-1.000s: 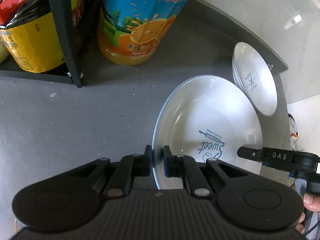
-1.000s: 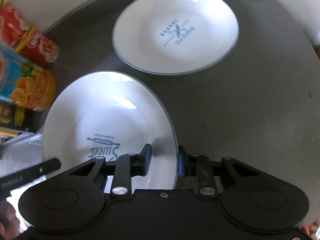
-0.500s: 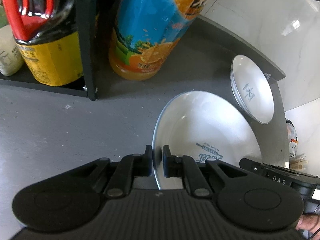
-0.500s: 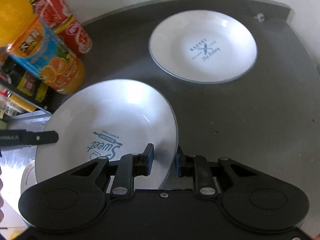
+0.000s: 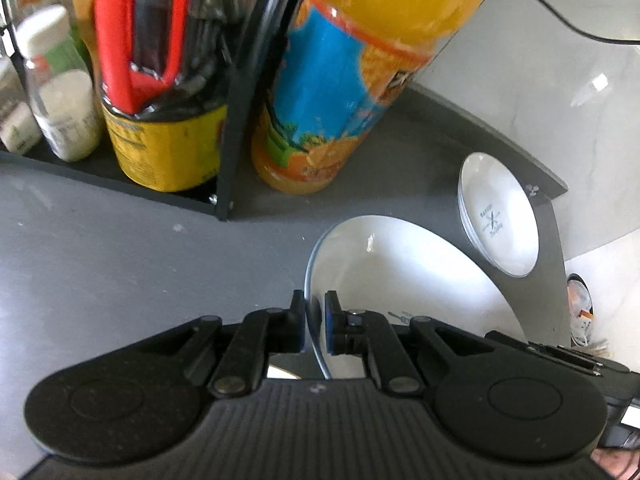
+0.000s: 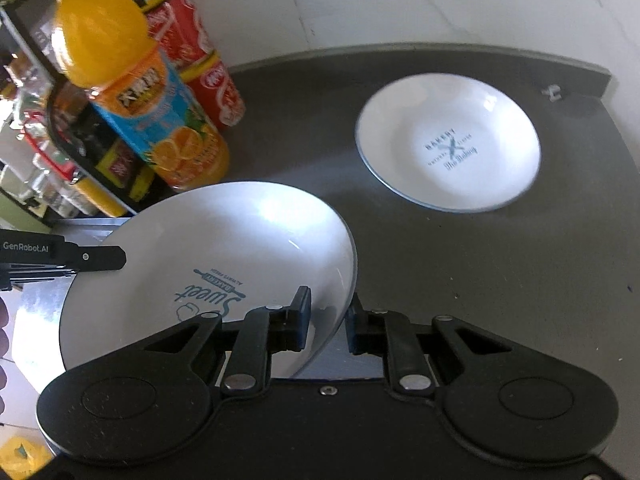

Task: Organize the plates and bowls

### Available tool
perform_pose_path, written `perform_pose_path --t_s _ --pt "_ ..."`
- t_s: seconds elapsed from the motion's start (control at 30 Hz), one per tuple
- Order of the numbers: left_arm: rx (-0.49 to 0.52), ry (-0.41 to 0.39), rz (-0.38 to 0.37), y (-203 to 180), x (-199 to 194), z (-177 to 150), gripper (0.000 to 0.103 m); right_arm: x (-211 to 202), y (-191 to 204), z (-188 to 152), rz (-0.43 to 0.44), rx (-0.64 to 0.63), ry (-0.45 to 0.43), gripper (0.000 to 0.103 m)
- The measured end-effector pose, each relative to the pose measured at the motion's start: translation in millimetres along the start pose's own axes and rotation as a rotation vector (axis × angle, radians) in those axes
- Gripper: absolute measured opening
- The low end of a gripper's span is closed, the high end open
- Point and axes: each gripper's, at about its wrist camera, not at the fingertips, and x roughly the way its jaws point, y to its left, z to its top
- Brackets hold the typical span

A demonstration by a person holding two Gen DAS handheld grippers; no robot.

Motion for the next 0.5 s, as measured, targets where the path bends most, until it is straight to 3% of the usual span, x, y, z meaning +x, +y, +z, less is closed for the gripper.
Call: perform_pose_path --t_s 0.5 --pt "-0.116 -0.098 0.048 18.0 -50.9 -23.6 0.007 -21.0 36.6 -6.1 0.107 -0.133 -0.028 0.015"
